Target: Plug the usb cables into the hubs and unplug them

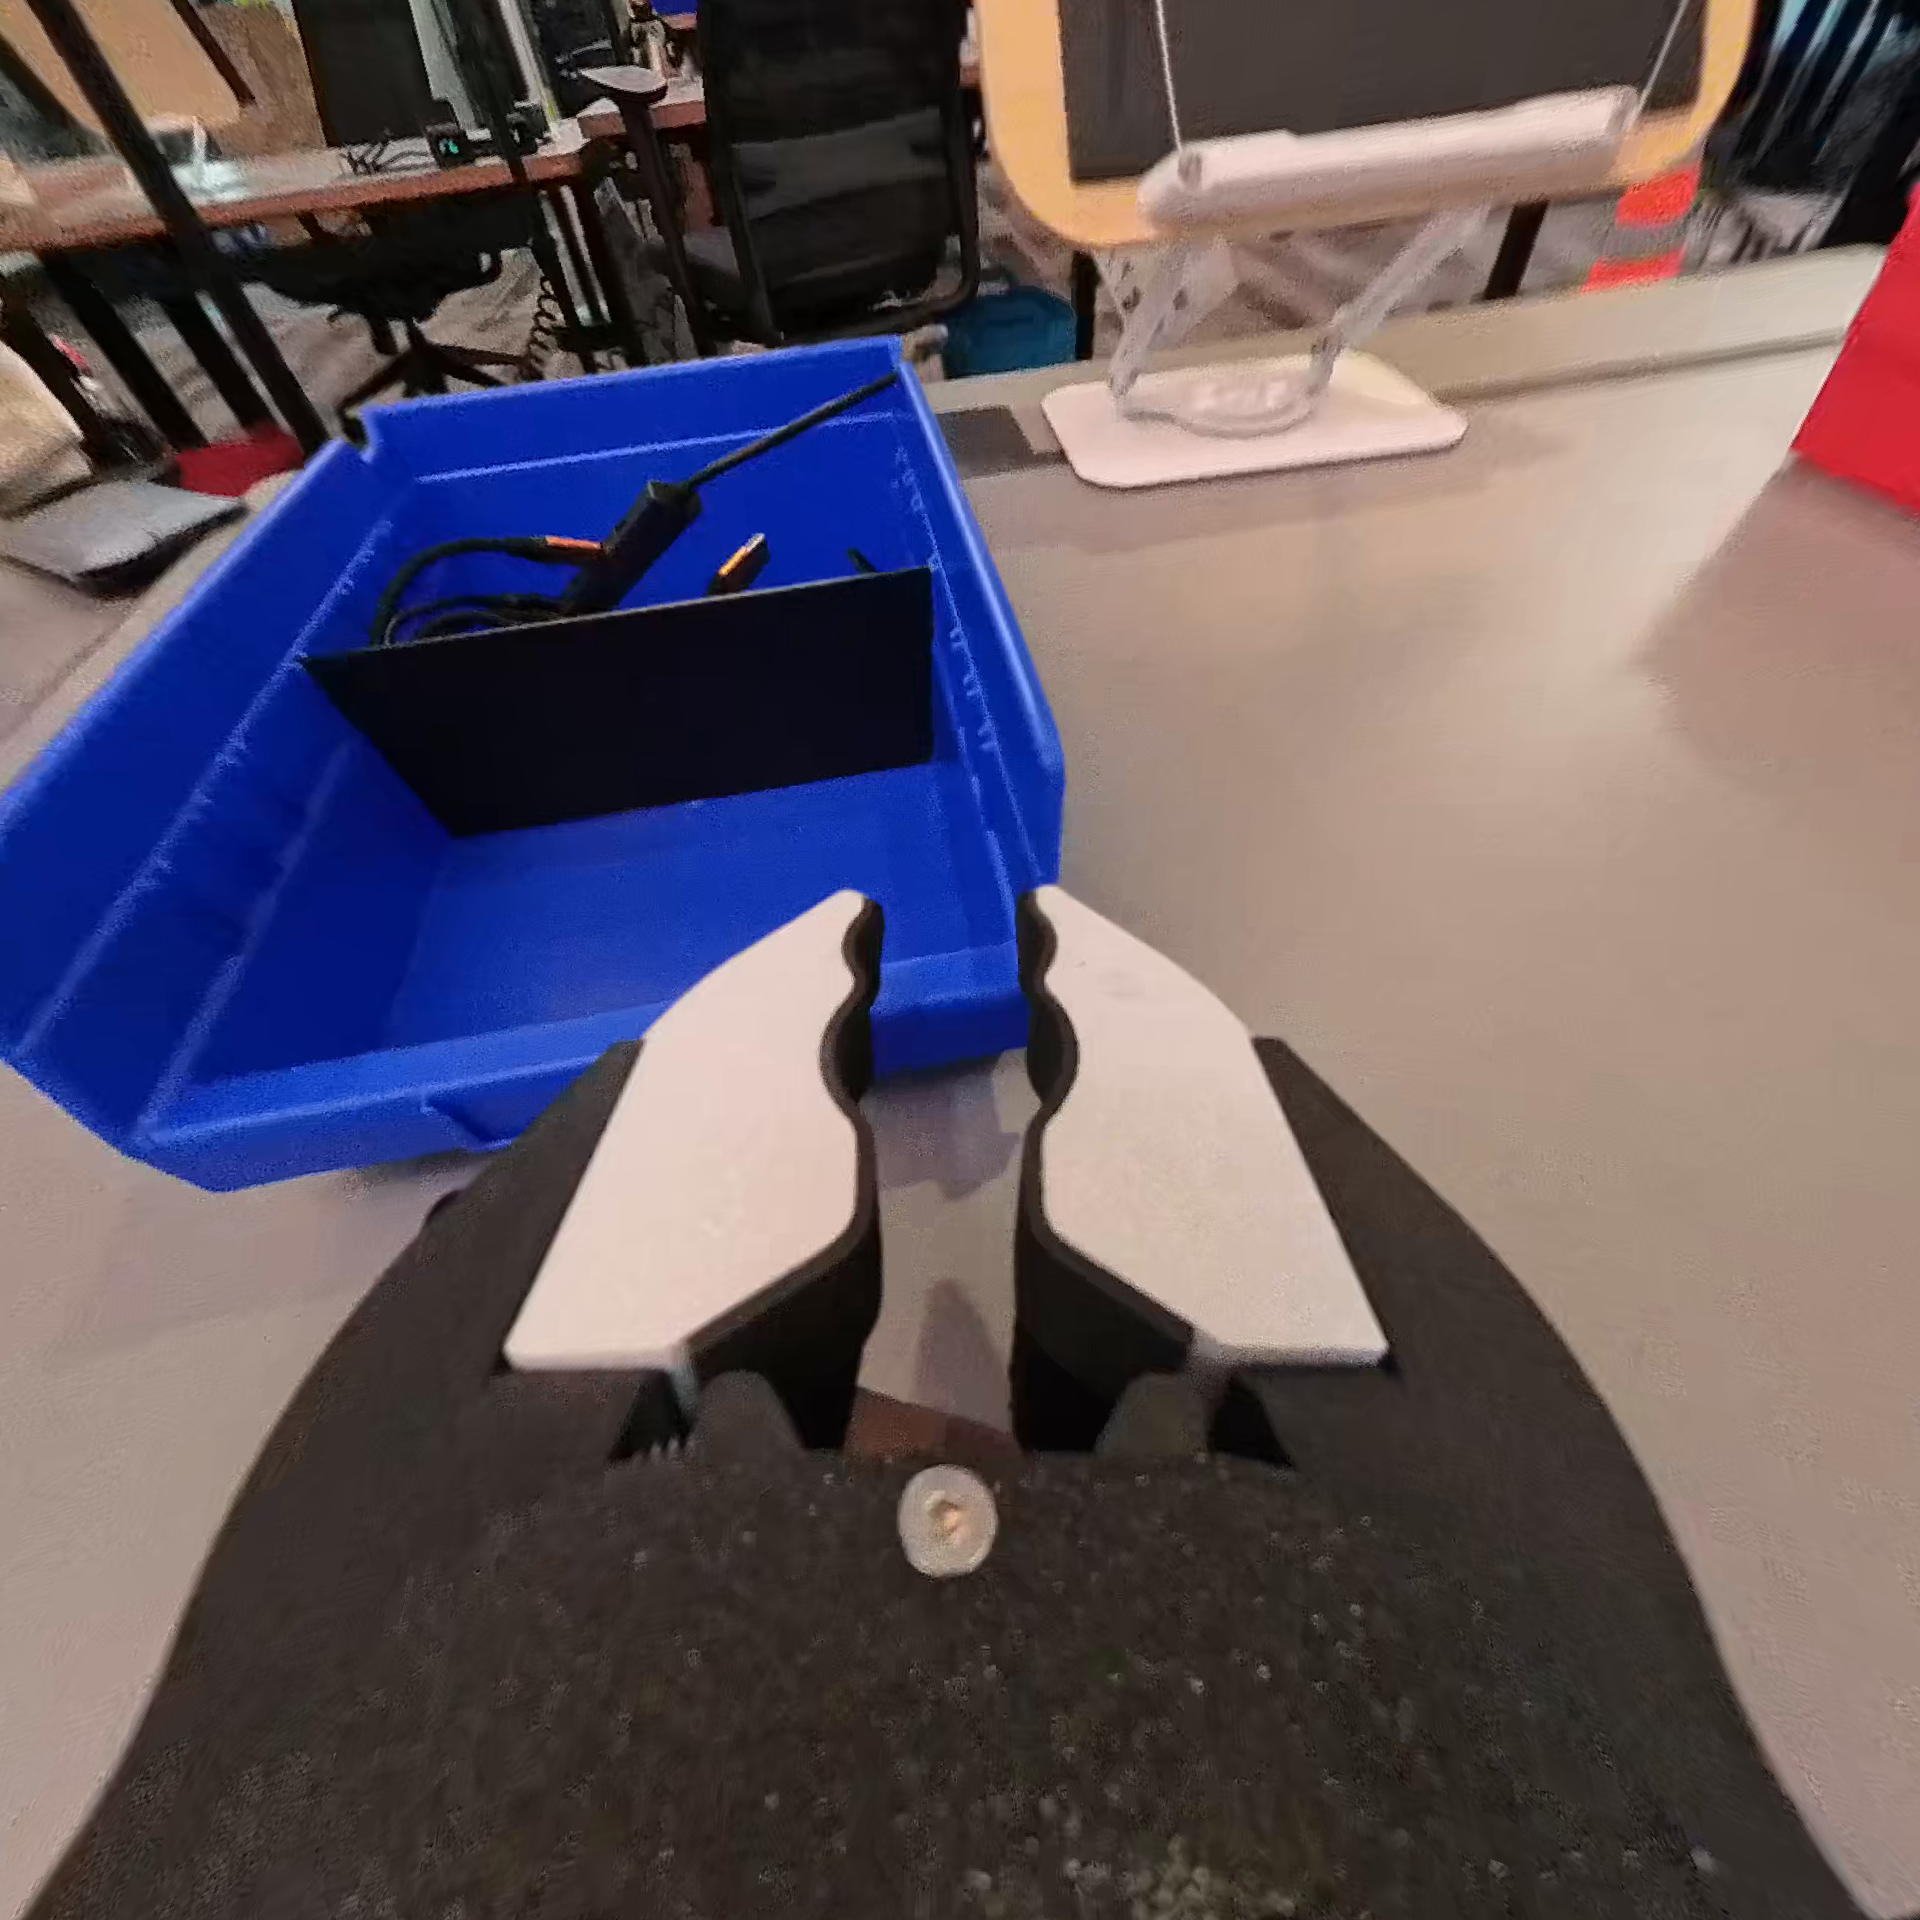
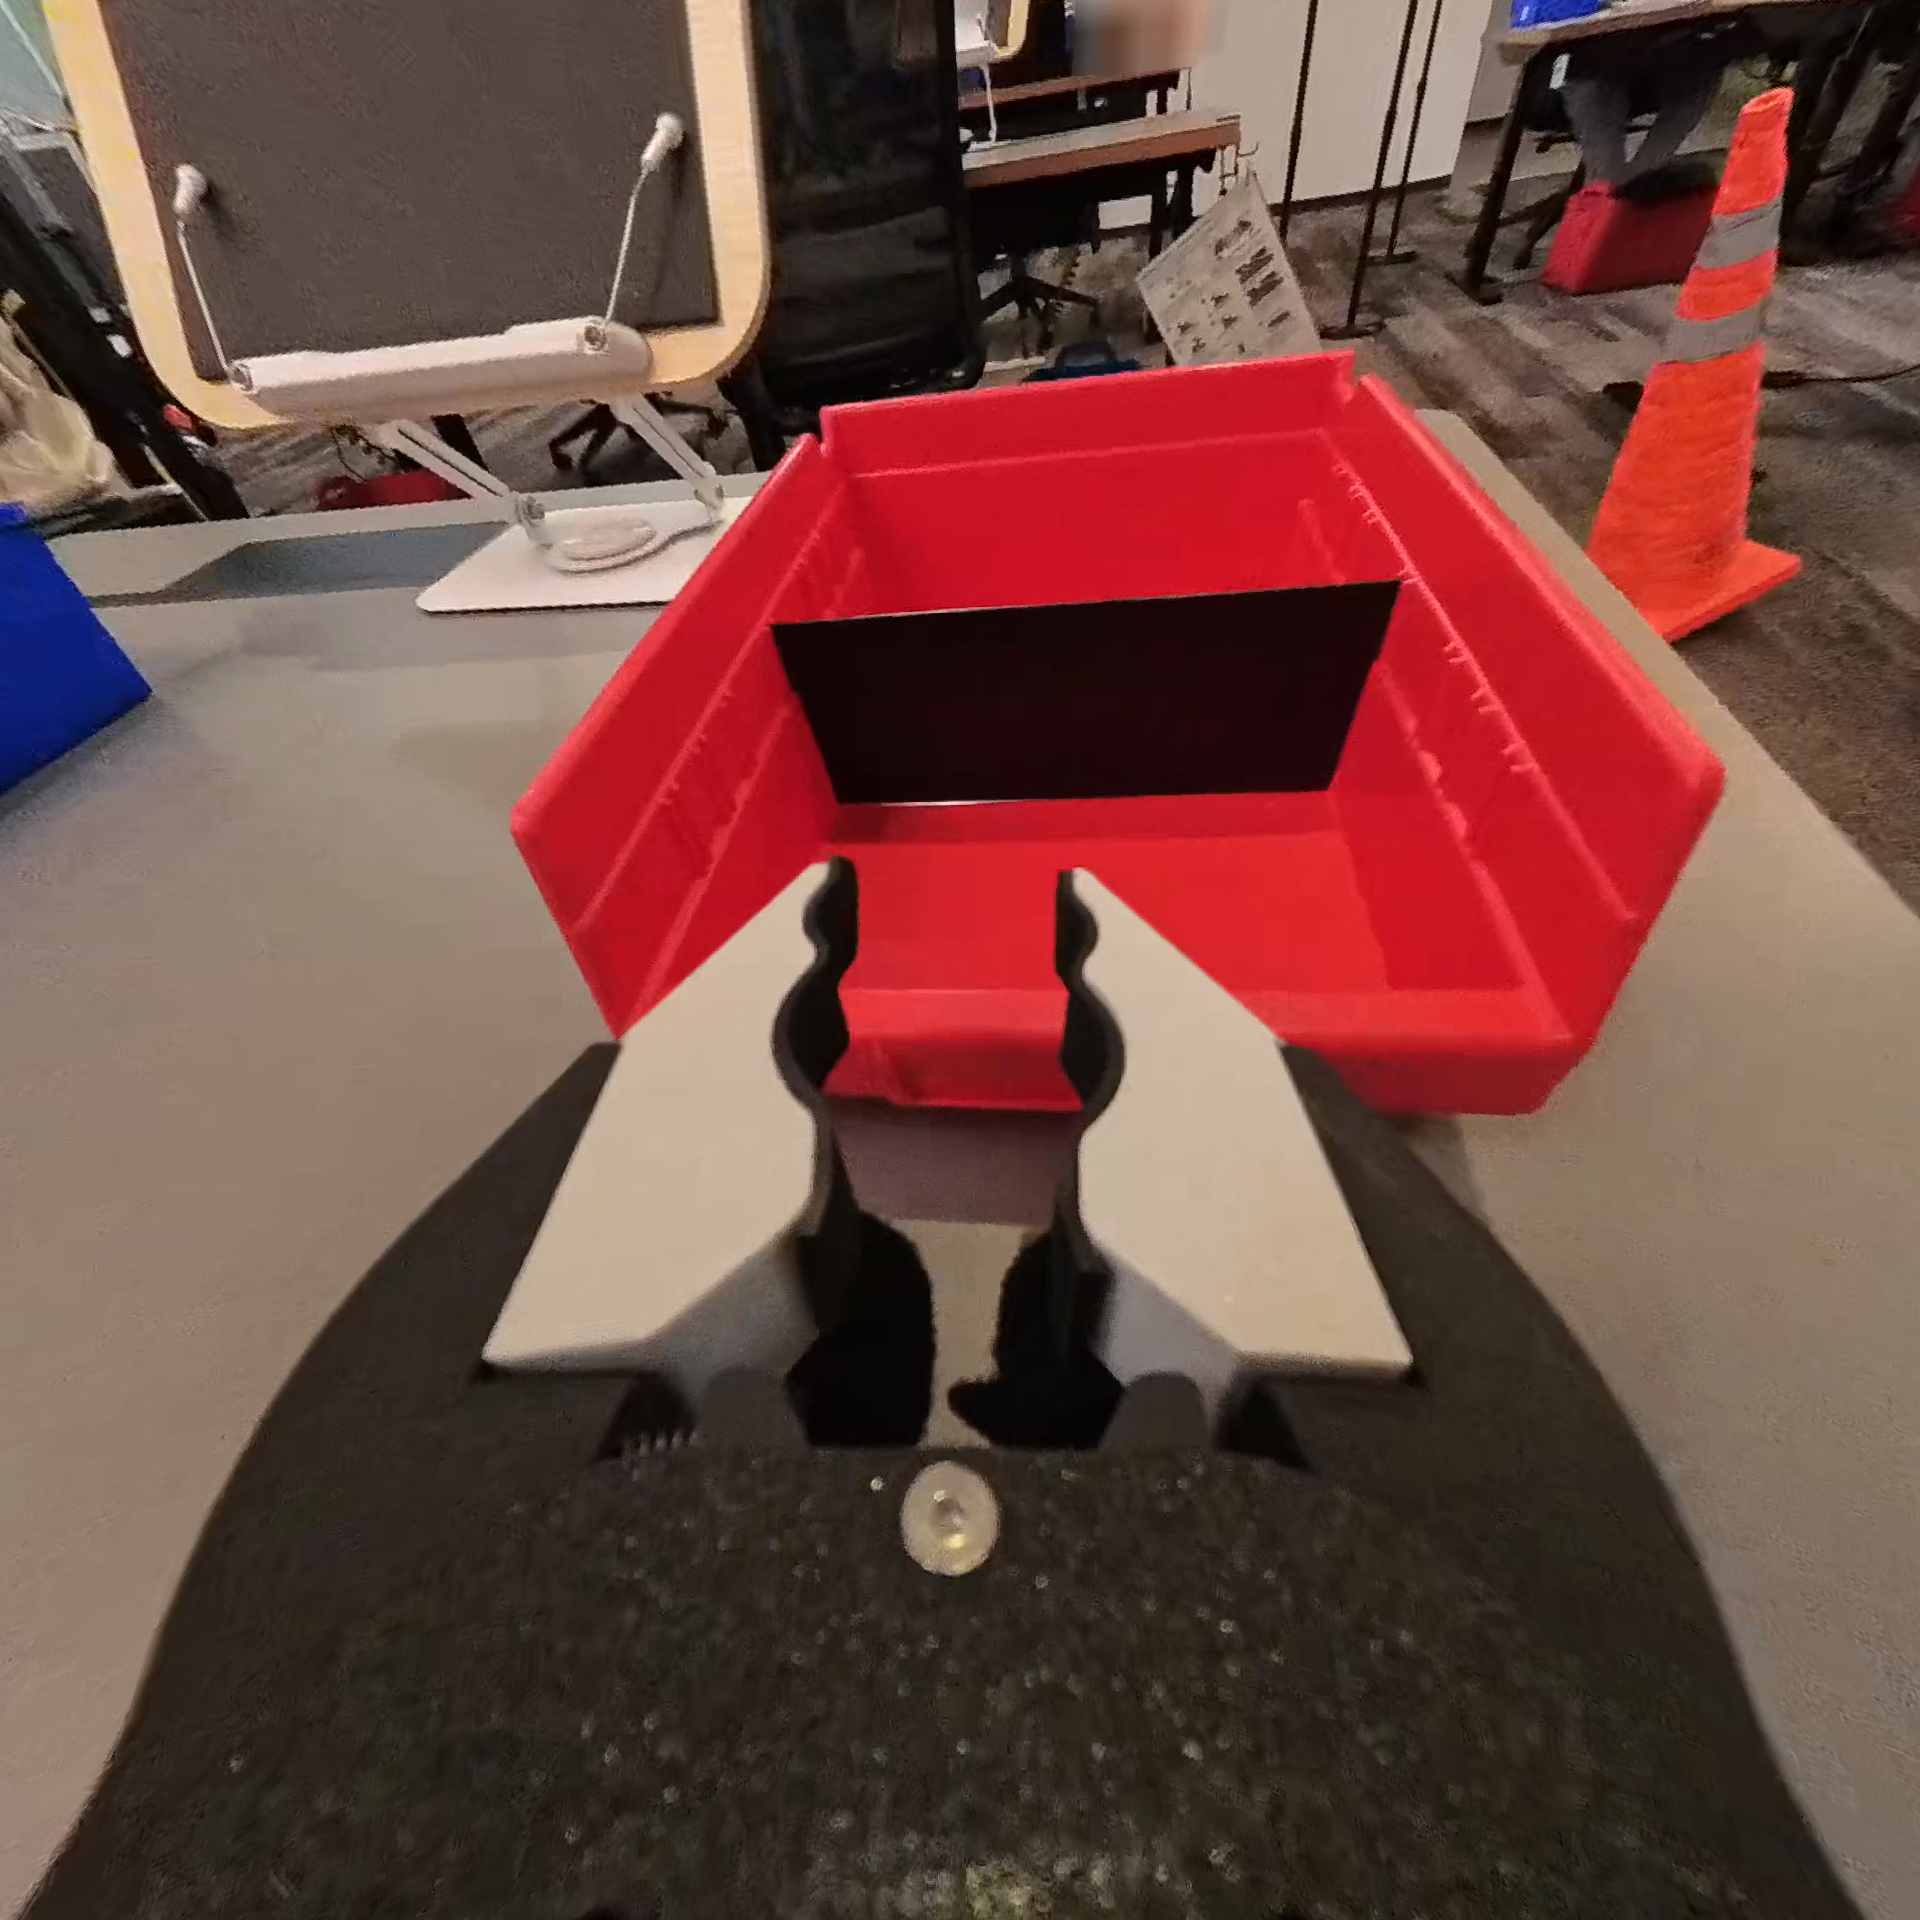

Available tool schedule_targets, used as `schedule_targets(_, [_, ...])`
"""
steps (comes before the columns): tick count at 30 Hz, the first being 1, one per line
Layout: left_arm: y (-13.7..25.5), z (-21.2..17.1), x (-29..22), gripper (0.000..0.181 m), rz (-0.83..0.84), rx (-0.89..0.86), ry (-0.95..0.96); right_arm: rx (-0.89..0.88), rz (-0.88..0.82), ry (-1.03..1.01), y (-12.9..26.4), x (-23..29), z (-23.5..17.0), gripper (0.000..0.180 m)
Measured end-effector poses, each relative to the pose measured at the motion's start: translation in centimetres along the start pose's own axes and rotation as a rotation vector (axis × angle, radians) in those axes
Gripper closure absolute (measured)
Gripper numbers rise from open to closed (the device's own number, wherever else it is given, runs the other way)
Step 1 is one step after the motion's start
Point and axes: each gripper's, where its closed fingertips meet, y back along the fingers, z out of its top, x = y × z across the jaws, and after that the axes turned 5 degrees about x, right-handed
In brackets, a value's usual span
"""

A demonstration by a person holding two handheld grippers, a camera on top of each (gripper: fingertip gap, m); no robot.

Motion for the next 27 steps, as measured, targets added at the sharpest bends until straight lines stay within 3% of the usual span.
schedule_targets(4, [-0.6,-0.9,-0.2,0.161,0.004,0.059,-0.074,0.008,0.07,-0.048,-0.7,1.8,-0.6,0.147])
schedule_targets(8, [-0.7,0.0,-1.4,0.16,-0.117,0.062,-0.043,0.026,0.089,-0.054,-1.4,2.5,-1.0,0.15])
schedule_targets(10, [-0.9,0.5,-2.2,0.163,-0.261,0.176,-0.056,0.03,0.069,-0.007,-1.7,2.5,-0.8,0.15])
schedule_targets(13, [-2.5,2.5,0.2,0.15,-0.317,0.379,-0.226,0.016,0.055,0.048,-1.9,2.8,-0.3,0.15])
schedule_targets(14, [-3.6,3.9,1.8,0.135,-0.284,0.403,-0.304,0.013,0.057,0.057,-1.9,3.0,-0.2,0.151])
schedule_targets(15, [-5.1,5.4,3.5,0.144,-0.239,0.42,-0.391,0.015,0.064,0.063,-2.0,3.2,-0.3,0.151])
schedule_targets(20, [-13.7,9.0,8.1,0.139,-0.139,0.599,-0.737,0.049,0.093,0.081,-2.2,4.2,-0.9,0.152])
schedule_targets(25, [-21.3,5.5,12.7,0.14,-0.034,0.84,-0.935,0.046,0.074,0.097,-1.7,3.7,-0.9,0.153])
schedule_targets(27, [-22.5,4.4,13.5,0.161,-0.033,0.897,-0.953,0.053,0.075,0.086,-1.6,3.4,-1.1,0.153])
